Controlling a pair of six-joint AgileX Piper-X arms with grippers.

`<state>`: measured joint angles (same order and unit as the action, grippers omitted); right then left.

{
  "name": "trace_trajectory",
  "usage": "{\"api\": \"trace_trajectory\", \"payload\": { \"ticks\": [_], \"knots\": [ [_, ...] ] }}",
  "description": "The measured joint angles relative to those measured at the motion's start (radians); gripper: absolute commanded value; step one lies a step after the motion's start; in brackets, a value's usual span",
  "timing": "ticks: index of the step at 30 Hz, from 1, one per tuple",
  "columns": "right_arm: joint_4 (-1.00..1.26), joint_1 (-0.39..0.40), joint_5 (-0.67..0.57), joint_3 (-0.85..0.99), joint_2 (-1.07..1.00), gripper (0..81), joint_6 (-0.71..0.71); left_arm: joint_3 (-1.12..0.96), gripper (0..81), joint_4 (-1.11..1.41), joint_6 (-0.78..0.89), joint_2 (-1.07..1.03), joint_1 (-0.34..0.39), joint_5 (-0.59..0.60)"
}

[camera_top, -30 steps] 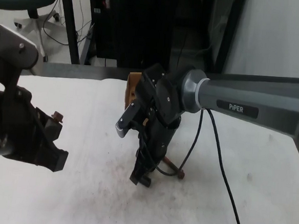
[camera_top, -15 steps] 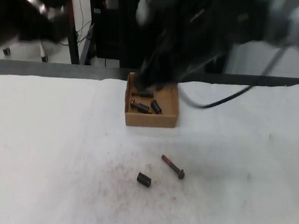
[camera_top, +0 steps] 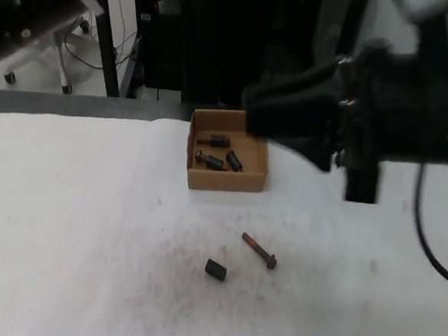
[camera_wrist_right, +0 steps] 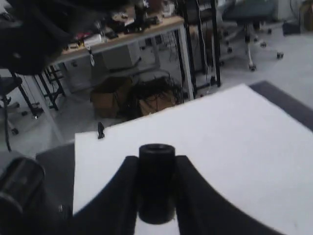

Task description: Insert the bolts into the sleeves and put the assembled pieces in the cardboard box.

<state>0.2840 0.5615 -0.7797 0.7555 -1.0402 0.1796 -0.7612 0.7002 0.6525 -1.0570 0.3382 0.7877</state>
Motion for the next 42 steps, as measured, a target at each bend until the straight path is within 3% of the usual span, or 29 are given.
{"api": "trace_trajectory", "payload": {
  "ticks": [9,17,35,42],
  "knots": [
    [0.192,0.058,0.08,-0.062,-0.054,0.6,0.037,0.0,0.3,0.144,0.137,-0.025,0.035,0.016],
    [0.201,0.091,0.084,-0.063,-0.082,0.6,0.124,0.0,0.3,0.152,0.047,-0.025,0.057,0.187],
    [0.233,0.091,0.025,-0.063,-0.084,0.6,0.136,0.0,0.3,0.152,-0.012,-0.034,0.034,0.215],
    [0.238,0.091,0.105,-0.055,-0.084,0.6,0.136,0.0,0.3,0.152,-0.012,-0.034,0.037,0.215]
  ]
}}
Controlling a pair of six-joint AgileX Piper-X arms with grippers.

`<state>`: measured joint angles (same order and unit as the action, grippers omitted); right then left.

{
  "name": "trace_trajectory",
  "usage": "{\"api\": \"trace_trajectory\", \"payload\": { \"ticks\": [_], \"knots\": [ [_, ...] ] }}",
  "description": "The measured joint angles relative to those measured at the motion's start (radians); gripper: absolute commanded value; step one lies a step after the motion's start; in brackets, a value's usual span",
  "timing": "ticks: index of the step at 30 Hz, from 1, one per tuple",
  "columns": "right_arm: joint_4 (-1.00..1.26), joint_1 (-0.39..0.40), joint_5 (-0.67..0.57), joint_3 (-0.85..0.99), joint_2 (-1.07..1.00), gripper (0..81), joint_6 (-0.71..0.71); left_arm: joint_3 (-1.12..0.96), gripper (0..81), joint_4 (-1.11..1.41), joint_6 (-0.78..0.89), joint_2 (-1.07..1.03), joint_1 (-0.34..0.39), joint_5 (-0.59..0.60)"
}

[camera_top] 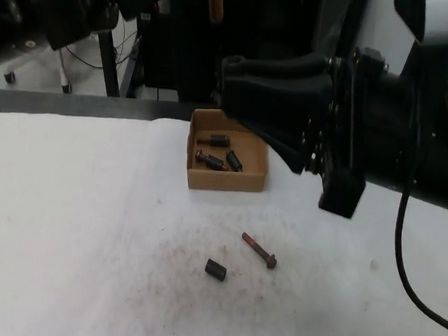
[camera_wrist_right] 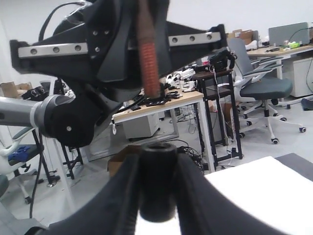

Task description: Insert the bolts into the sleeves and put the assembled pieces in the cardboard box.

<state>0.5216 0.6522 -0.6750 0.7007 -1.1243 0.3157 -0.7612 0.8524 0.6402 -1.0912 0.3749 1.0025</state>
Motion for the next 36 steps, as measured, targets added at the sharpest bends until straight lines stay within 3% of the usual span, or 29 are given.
{"api": "trace_trajectory", "payload": {
  "ticks": [36],
  "knots": [
    [-0.123,0.002,0.024,0.062,0.0,0.6,-0.027,0.0,0.3,-0.064,-0.036,0.0,0.033,-0.039]
  ]
}}
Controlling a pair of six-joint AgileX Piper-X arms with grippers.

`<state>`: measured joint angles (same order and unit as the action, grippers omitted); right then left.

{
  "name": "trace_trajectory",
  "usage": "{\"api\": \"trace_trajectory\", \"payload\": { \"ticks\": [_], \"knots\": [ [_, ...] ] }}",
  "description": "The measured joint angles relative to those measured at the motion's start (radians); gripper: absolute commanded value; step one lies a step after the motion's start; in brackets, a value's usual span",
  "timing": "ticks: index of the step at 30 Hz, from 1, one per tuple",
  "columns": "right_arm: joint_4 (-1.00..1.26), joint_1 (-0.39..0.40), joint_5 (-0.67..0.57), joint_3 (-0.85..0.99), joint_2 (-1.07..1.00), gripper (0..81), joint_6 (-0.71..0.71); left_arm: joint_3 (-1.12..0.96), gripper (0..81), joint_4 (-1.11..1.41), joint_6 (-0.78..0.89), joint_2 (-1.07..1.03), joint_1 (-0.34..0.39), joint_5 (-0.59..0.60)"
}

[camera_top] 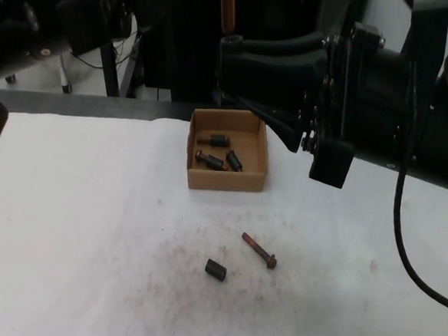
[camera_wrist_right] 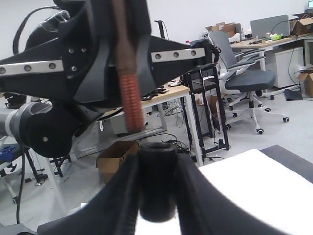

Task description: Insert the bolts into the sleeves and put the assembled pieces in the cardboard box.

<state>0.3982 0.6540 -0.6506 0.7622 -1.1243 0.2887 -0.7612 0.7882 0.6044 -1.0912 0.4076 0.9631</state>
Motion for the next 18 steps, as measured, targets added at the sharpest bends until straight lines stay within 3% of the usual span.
{"api": "trace_trajectory", "payload": {
  "ticks": [18],
  "knots": [
    [-0.002,0.0,-0.03,0.0,0.0,0.6,-0.046,0.0,0.3,-0.088,-0.059,0.0,0.0,0.0]
  ]
}}
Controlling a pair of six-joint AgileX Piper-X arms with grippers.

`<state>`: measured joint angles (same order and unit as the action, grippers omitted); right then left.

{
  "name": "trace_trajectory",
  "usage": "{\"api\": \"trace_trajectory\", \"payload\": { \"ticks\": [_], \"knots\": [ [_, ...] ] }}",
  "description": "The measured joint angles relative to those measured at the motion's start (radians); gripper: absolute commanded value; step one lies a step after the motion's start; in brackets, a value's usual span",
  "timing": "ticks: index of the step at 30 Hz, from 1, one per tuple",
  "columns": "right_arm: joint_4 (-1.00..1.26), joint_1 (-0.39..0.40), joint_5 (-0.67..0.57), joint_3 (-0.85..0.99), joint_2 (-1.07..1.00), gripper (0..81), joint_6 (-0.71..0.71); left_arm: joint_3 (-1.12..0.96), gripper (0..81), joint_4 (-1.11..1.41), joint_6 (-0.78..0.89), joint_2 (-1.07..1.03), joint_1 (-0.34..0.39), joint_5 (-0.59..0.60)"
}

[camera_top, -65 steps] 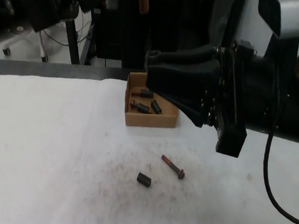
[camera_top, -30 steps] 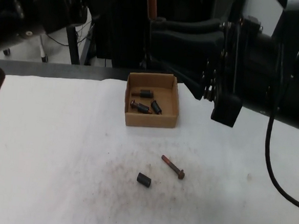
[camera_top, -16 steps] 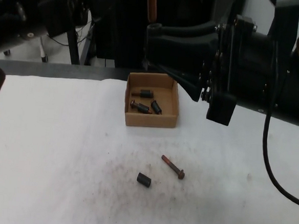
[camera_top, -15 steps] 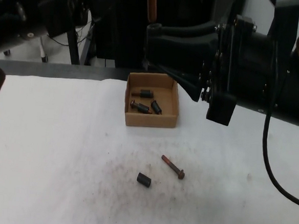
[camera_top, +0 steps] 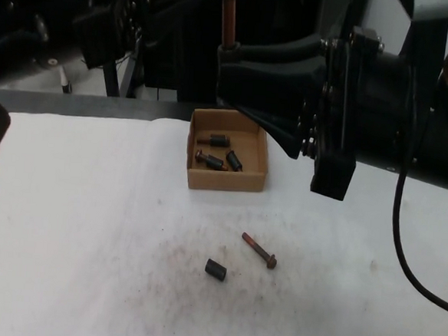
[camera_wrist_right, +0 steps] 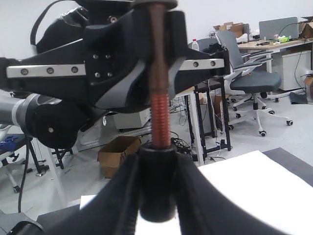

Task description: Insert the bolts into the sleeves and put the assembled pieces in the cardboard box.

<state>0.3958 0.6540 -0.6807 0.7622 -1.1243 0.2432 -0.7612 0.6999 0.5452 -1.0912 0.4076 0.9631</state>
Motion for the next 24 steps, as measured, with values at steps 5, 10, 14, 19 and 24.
{"api": "trace_trajectory", "payload": {
  "ticks": [5,10,14,19,24],
  "knots": [
    [0.0,0.0,0.0,0.0,0.0,0.6,-0.003,0.0,0.3,-0.009,-0.008,0.0,0.002,0.0],
    [0.0,0.0,0.0,0.0,0.0,0.6,-0.003,0.0,10.6,-0.012,-0.013,0.0,0.002,0.003],
    [0.0,0.0,-0.003,0.0,0.0,0.6,-0.003,0.0,39.0,-0.02,-0.003,0.0,0.002,0.015],
    [0.0,0.0,-0.003,0.0,0.0,0.6,-0.003,0.0,59.7,-0.022,0.041,0.0,0.002,0.014],
    [0.0,0.0,-0.003,0.0,0.0,0.6,-0.003,0.0,59.7,-0.022,0.046,0.0,0.002,0.012]
  ]
}}
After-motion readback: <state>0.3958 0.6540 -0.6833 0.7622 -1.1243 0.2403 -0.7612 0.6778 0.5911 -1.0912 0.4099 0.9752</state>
